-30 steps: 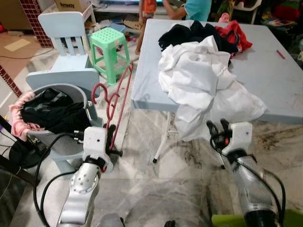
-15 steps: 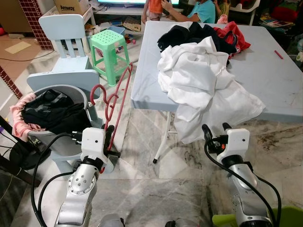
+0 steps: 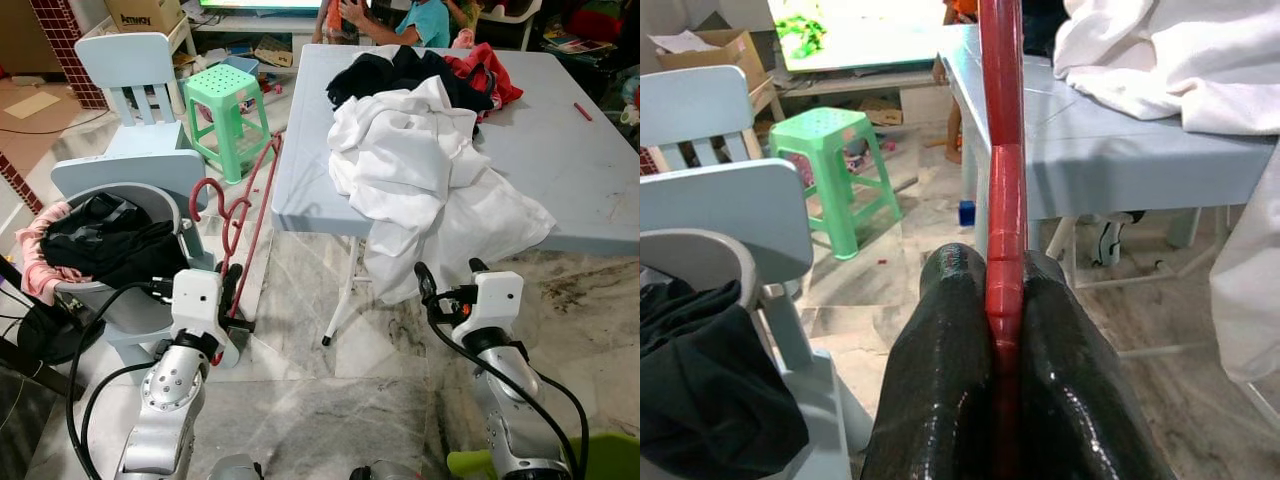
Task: Hang hanger
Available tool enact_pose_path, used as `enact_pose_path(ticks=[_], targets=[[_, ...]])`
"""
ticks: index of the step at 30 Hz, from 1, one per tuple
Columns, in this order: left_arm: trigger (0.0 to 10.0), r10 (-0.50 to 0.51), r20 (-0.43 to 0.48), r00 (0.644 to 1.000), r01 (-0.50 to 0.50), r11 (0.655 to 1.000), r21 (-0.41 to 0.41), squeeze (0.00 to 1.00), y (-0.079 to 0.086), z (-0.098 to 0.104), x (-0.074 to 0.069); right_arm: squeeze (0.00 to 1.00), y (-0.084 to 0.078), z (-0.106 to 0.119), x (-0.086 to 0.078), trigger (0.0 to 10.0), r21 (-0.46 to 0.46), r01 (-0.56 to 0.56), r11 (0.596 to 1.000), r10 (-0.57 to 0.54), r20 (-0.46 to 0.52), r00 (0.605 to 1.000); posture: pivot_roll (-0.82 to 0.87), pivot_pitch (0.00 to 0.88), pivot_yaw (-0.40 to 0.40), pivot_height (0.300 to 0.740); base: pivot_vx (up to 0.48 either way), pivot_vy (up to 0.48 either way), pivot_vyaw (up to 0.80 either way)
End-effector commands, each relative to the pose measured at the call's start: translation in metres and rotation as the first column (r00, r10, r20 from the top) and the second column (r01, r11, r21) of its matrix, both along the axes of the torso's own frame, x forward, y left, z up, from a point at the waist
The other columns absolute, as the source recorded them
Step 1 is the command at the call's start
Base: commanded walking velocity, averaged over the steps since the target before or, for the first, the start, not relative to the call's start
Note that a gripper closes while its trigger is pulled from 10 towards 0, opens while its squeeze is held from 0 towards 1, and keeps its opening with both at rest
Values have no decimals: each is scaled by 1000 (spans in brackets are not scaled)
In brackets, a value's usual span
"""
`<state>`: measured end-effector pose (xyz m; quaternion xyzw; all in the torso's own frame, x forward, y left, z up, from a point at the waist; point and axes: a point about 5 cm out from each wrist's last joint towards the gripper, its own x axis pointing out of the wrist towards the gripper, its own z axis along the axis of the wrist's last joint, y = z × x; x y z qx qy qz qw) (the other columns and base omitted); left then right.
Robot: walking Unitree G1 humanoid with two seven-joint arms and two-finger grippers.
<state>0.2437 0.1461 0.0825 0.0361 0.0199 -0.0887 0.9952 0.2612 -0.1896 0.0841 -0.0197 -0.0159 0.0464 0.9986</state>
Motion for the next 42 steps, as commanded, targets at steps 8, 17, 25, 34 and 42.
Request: enact_pose_path(ticks=[8,17,25,34,42], targets=[[10000,-16,30,999,16,1000,-4,0,-3,5,2,1000,1,0,2,10000,0,-2,1000,2,-11,1000,30,0,-2,740,274,0,0],[10000,-19,32,999,20,1000,-2,0,-5,5,3,1000,1,2,4,10000,-5,-10,1000,10,-10,1000,29,0,-3,740,289,0,0],[10000,-21,32,999,21,1000,-3,0,-5,5,3,1000,2,2,5,10000,-6,-12,1000,12,-9,1000,33,0,-4,740,292,0,0],[10000,-24,33,999,24,1000,-1,0,-6,5,3,996,3,2,5,10000,-8,-12,1000,12,-11,1000,33,0,-4,740,298,0,0],[10000,-29,37,999,29,1000,-2,0,-7,6,3,980,3,2,7,10000,-10,-15,1000,15,-14,1000,33,0,-6,740,348,0,0]])
